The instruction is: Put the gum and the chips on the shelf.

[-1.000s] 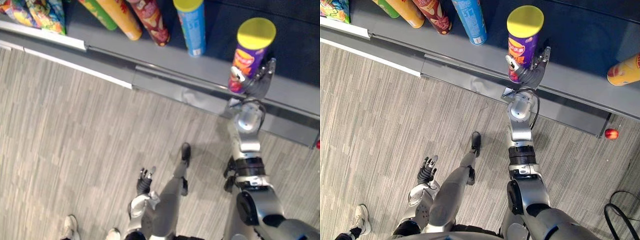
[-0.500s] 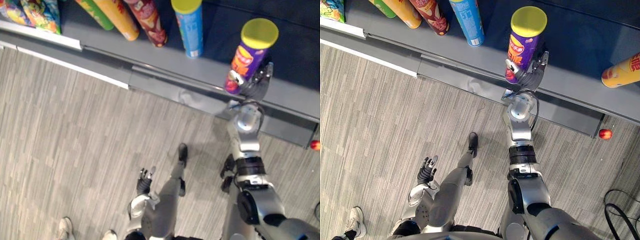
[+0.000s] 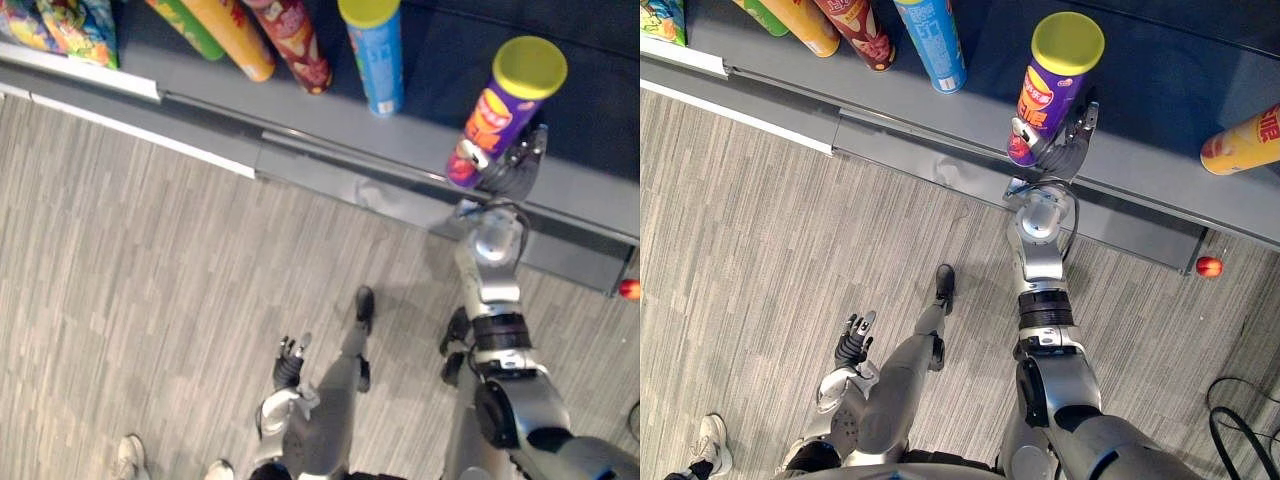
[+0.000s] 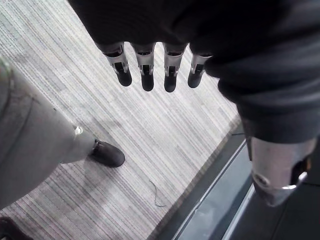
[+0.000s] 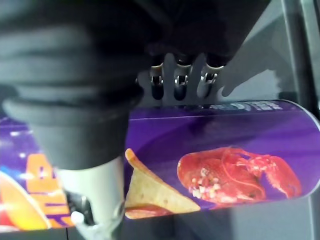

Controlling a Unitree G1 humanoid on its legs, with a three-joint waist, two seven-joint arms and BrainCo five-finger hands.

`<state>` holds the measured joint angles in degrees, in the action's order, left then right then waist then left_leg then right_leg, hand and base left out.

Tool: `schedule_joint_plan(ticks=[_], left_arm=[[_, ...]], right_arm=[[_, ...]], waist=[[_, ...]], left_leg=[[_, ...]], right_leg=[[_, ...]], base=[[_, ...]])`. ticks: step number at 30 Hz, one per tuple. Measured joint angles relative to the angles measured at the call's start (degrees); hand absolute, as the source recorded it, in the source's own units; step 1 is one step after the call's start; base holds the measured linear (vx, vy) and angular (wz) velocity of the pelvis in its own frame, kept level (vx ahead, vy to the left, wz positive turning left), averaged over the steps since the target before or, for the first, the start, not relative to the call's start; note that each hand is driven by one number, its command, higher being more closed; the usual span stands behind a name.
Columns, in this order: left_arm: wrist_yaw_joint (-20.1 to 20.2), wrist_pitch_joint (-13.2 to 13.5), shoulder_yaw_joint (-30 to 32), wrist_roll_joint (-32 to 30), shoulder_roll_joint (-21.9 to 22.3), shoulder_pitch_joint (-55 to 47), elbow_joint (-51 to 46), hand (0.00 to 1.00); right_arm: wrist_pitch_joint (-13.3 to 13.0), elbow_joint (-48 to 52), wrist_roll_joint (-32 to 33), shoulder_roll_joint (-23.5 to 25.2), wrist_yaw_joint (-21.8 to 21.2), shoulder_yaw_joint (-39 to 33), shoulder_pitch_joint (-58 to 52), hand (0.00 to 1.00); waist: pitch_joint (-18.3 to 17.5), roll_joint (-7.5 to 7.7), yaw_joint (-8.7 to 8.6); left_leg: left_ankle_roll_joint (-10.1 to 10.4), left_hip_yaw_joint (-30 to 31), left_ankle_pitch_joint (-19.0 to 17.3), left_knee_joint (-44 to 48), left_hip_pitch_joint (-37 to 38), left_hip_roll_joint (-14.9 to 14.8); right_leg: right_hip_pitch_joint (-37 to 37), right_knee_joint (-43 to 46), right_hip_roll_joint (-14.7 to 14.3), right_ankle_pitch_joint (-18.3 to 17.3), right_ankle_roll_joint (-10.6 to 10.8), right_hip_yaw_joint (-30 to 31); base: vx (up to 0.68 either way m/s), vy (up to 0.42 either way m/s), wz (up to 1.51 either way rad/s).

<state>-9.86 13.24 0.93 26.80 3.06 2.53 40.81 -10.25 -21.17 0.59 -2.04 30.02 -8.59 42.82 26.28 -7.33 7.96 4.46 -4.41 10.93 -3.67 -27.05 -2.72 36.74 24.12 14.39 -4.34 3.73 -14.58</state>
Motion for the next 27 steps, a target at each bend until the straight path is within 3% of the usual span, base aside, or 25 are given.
schedule_joint_plan(ticks=[18,27], left_arm=[[-0.1,0.4,1.0,0.0,0.1,0.0,-0.7,0.00],[-0.1,0.6,1.7,0.1,0.1,-0.1,-1.1,0.00]], right_arm=[[0.1,-2.7,-0.5,-0.5,-0.2,0.1,-0.8,0.00],[-0.3,-7.2,-0.6,-4.5,-0.4,0.1,-0.4,0.00]], waist=[[0.0,1.68,-0.12],[0.0,2.47,-0.06]], left_leg=[[0.0,0.3,-1.6,3.2,-3.5,-0.2],[0.2,0.3,-2.1,4.1,-3.9,-0.4]], right_leg=[[1.7,0.0,0.0,0.0,0.0,-0.5],[1.7,0.0,-0.1,0.0,0.0,-0.4]], base=[[0.00,-0.008,0.01],[0.00,-0.031,0.00]])
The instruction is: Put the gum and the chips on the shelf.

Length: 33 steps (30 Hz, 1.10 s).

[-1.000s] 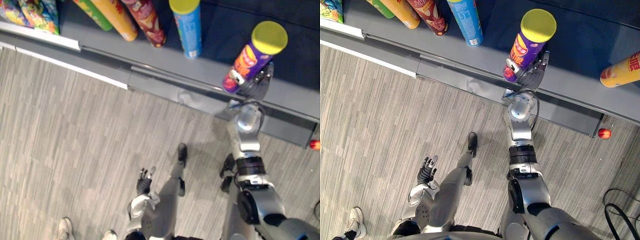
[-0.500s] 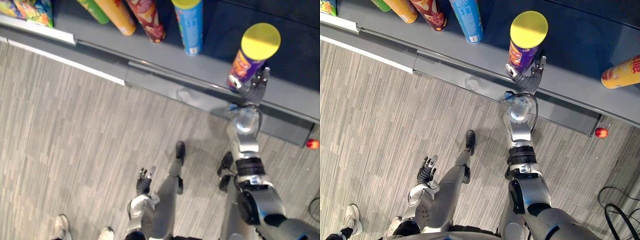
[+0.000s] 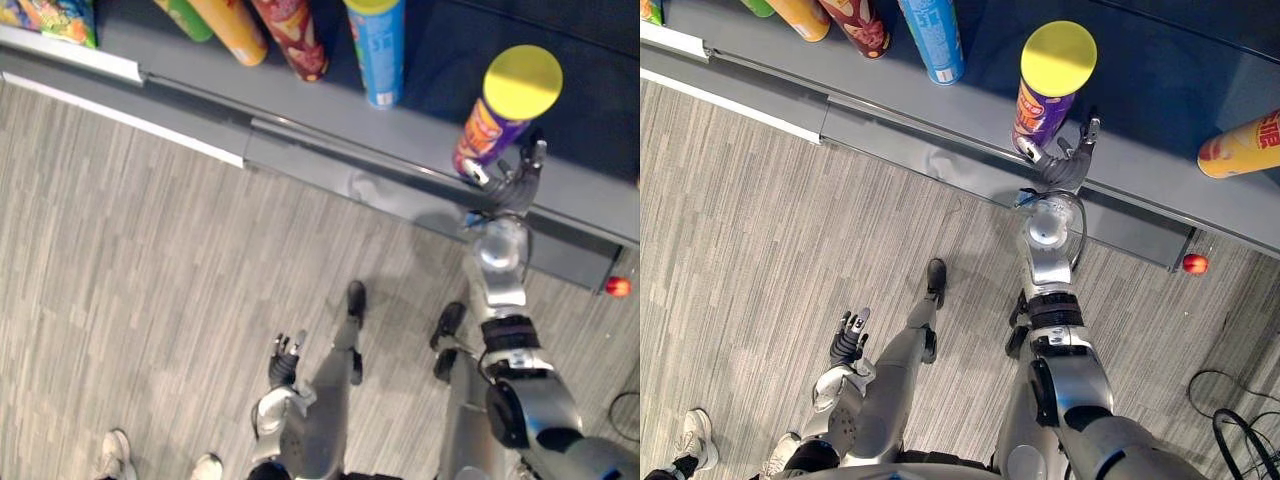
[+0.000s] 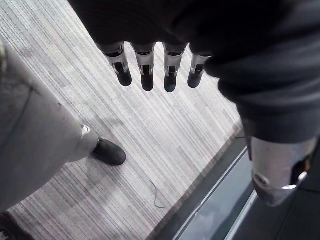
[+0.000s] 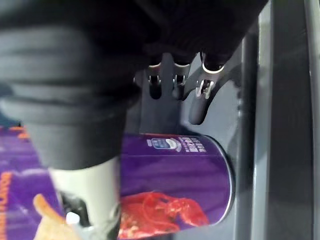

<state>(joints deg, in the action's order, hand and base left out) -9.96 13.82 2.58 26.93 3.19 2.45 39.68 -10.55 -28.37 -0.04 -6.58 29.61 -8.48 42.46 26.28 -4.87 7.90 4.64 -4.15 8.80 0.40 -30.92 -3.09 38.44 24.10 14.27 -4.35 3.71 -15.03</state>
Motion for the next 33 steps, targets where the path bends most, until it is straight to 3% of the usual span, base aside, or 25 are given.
schedule_joint_plan(ticks=[19,25,29,33], left_arm=[[0.5,0.1,-3.0,2.1,-0.3,-0.6,-1.2,0.00],[1.2,0.1,-4.7,2.1,-0.3,-0.6,-1.2,0.00],[1.1,-0.3,-1.9,0.8,-0.1,-0.3,1.2,0.00],[1.1,-0.7,1.2,-4.4,-0.7,0.0,5.4,0.00]], right_arm=[[1.9,-6.3,0.3,-7.8,0.0,-2.3,6.1,0.00],[1.9,-9.6,0.7,-10.4,0.0,-4.5,7.3,0.00],[0.2,-3.3,0.7,-5.7,-0.6,-3.7,-3.9,0.00],[-0.7,1.1,1.3,-1.5,-2.9,-1.8,-17.9,0.00]], waist=[[0.0,-0.05,0.03],[-0.1,-0.20,-0.81],[-0.2,0.05,-1.63],[-1.3,1.14,-3.87]], left_leg=[[-0.5,-0.6,1.4,-2.4,1.3,0.3],[-0.9,-1.4,2.4,-4.3,3.0,1.2],[-1.0,-3.1,0.5,-2.2,5.3,0.0],[-0.9,-6.7,-4.3,2.9,7.8,-1.8]], right_leg=[[0.3,0.2,0.2,0.0,0.0,0.6],[0.3,0.7,0.8,0.0,0.1,1.7],[-3.9,-3.8,-1.1,1.4,0.8,2.8],[-8.6,-8.4,-3.6,3.4,1.3,6.0]], base=[[0.00,-0.014,-0.01],[0.01,-0.019,-0.03],[0.02,-0.027,-0.27],[0.07,-0.027,-0.56]])
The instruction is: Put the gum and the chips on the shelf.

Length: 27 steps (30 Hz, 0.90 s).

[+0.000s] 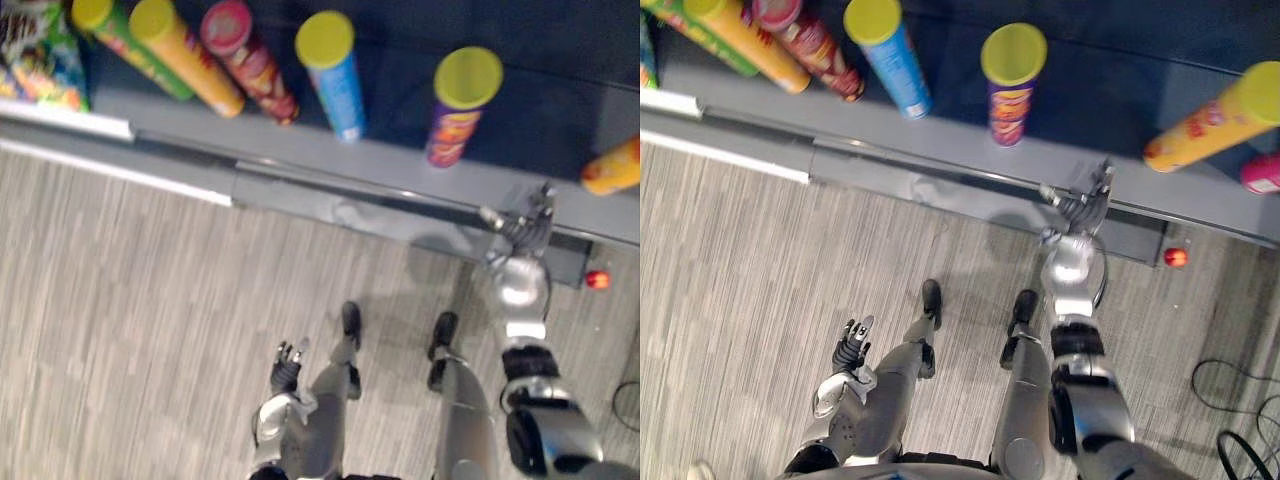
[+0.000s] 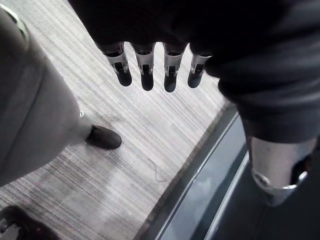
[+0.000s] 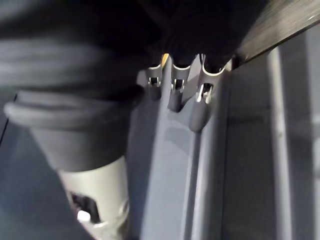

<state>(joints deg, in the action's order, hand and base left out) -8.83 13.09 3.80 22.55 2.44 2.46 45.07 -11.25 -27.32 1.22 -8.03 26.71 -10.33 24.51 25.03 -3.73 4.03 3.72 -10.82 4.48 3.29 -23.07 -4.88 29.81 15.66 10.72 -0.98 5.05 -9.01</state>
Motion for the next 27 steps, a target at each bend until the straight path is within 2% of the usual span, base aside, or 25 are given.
schedule_joint_plan(ticks=[3,6,8,11,12,14,18,23,24,27], left_arm=[[0.2,-1.0,1.2,-3.4,-0.8,0.2,2.4,0.00],[0.6,-2.2,3.0,-8.0,-2.9,0.2,6.9,0.00],[0.9,-2.9,4.2,-10.4,-3.8,0.2,9.9,0.00],[1.9,-4.4,5.8,-14.1,-5.1,-0.2,12.8,0.00],[2.8,-4.9,7.1,-15.6,-5.4,-0.6,13.9,0.00],[3.4,-5.5,8.6,-16.7,-5.3,-1.8,15.4,0.00],[4.2,-6.2,12.8,-16.7,-4.8,-4.3,16.6,0.00],[4.7,-6.3,17.7,-16.6,-4.3,-6.1,18.3,0.00],[4.7,-6.3,19.5,-16.6,-3.5,-6.6,18.3,0.00],[4.9,-6.4,21.3,-16.7,-2.5,-7.3,18.4,0.00]], right_arm=[[0.6,0.3,0.1,1.4,-2.3,0.0,-8.5,0.00],[0.5,3.5,0.0,2.3,-7.0,2.6,-18.9,0.00],[0.3,4.0,-0.3,2.2,-10.0,4.6,-23.7,0.00],[0.1,3.5,-1.1,2.4,-14.4,6.8,-28.4,0.00],[-0.3,1.7,-1.2,2.4,-17.1,7.4,-30.0,0.00],[-0.3,-4.5,-1.2,2.4,-20.1,7.3,-32.8,0.00],[0.6,-14.6,-1.2,3.0,-22.4,5.8,-36.4,0.00],[1.2,-26.6,-1.2,4.4,-22.9,-1.4,-36.8,0.00],[1.9,-30.4,-1.1,4.7,-22.9,-4.2,-37.0,0.00],[3.5,-33.6,-1.2,5.1,-22.4,-7.6,-37.5,0.00]], waist=[[-0.3,0.61,-1.98],[-3.0,2.24,-3.26],[-4.8,2.80,-4.48],[-7.5,3.88,-5.01],[-8.7,4.24,-5.24],[-10.9,4.33,-5.44],[-14.3,4.51,-5.51],[-17.6,5.10,-5.40],[-18.5,5.00,-5.33],[-19.8,4.45,-5.34]], left_leg=[[0.2,-1.2,-2.9,3.1,2.5,-1.5],[0.8,-2.9,-5.7,5.8,5.1,-3.0],[1.0,-3.0,-6.3,5.8,6.5,-3.2],[1.1,-4.7,-6.4,4.6,8.4,-3.7],[1.1,-5.7,-6.4,3.7,9.8,-3.6],[1.0,-7.6,-6.3,1.2,13.3,-3.1],[1.1,-8.8,-6.2,-1.9,18.0,-2.5],[1.2,-9.4,-6.2,-4.2,21.7,-2.1],[1.2,-9.8,-6.2,-5.1,23.2,-1.9],[1.2,-10.7,-6.2,-6.4,25.5,-1.5]], right_leg=[[-4.2,-2.6,-1.6,0.7,-0.2,1.0],[-7.2,-4.2,-3.5,1.0,-0.2,3.2],[-9.0,-5.7,-4.1,1.2,-0.1,3.6],[-11.1,-9.4,-5.0,2.9,-0.1,5.2],[-12.5,-11.5,-5.3,4.0,0.0,6.1],[-15.3,-14.6,-5.3,5.3,0.4,7.7],[-19.2,-16.9,-5.2,5.5,0.7,8.4],[-22.1,-17.9,-5.1,5.5,0.7,8.9],[-23.3,-18.3,-5.1,5.5,0.7,9.0],[-24.9,-18.6,-4.9,5.3,0.8,9.2]], base=[[0.09,-0.023,-0.42],[0.08,-0.022,-0.48],[0.08,0.000,-0.16],[0.06,0.007,-0.29],[0.05,0.016,-0.44],[0.05,0.018,-0.39],[0.06,0.013,-0.15],[0.06,0.015,-0.05],[0.06,0.009,-0.07],[0.05,0.020,-0.13]])
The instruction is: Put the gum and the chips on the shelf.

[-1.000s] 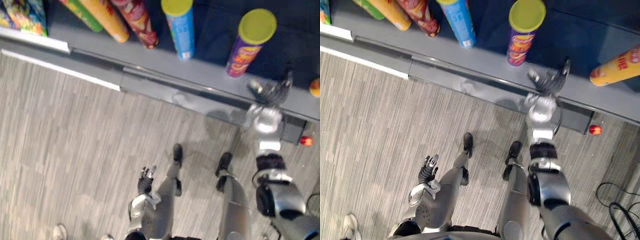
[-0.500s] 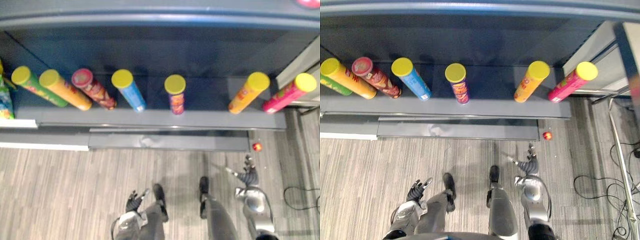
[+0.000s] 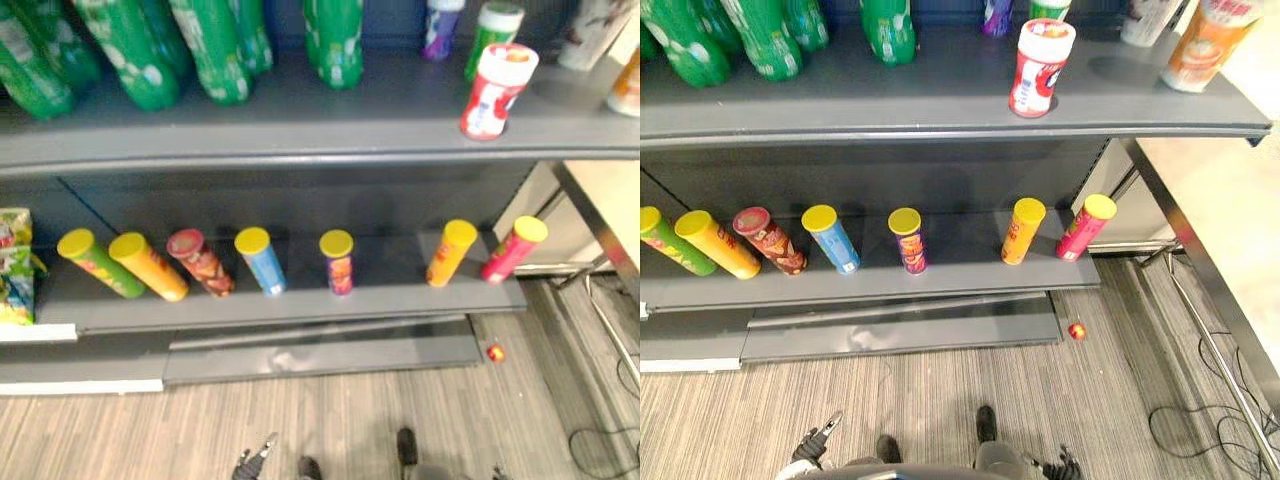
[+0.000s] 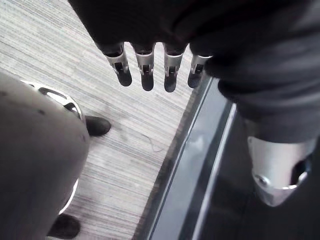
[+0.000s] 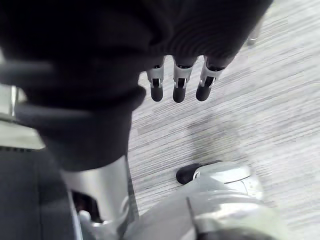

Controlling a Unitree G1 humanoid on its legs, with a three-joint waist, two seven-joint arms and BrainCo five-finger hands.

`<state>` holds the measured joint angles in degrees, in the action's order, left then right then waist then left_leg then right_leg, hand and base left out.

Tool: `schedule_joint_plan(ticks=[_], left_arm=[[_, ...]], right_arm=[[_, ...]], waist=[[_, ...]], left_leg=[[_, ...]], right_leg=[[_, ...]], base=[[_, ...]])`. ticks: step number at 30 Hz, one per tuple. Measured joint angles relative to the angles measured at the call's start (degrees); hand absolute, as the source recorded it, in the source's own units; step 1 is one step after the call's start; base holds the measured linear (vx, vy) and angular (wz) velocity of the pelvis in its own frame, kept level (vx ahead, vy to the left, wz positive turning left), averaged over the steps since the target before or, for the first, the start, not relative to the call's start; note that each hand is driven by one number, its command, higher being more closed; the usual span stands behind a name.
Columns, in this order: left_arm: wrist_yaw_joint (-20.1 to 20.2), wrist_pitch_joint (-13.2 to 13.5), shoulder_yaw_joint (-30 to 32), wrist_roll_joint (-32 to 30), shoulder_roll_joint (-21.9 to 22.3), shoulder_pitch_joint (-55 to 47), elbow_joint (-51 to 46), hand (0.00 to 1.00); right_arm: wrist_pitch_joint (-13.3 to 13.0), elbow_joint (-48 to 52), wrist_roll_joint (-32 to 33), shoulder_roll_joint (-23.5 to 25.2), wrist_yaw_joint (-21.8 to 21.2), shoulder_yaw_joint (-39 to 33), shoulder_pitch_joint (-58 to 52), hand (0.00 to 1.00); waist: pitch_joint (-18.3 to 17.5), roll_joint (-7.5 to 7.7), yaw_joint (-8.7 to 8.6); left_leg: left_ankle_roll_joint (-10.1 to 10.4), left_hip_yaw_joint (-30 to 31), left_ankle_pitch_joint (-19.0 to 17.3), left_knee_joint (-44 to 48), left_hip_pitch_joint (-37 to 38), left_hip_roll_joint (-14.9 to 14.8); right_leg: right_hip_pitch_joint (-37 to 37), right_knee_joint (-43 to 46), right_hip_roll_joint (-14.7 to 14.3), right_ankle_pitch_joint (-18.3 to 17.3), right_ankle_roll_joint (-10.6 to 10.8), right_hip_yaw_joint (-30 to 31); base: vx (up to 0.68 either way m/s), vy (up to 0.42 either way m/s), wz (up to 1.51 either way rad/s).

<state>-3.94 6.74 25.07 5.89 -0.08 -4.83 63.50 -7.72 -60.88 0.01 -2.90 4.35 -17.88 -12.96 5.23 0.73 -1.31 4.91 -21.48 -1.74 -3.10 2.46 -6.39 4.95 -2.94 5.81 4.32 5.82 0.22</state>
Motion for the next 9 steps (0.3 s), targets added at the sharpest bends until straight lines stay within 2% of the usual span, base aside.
schedule_joint_plan(ticks=[5,9], left_arm=[[0.4,0.0,0.0,0.0,0.4,-0.6,0.2,0.00],[0.4,-0.1,-0.2,0.0,0.6,-1.2,0.3,0.00]], right_arm=[[1.6,-1.0,0.8,1.2,0.1,-4.4,-0.9,0.00],[2.5,-3.3,7.1,2.0,0.1,-8.5,-0.8,0.00]], waist=[[-1.6,-0.47,0.16],[-2.4,-0.65,0.24]], left_leg=[[-0.2,0.2,0.3,-1.1,0.8,0.5],[-0.2,1.6,0.8,-2.6,2.1,1.1]], right_leg=[[-0.4,0.0,0.3,-0.3,0.0,-0.5],[-2.1,-0.1,0.8,-0.8,0.3,-2.0]], base=[[0.00,-0.001,0.02],[0.00,-0.004,0.15]])
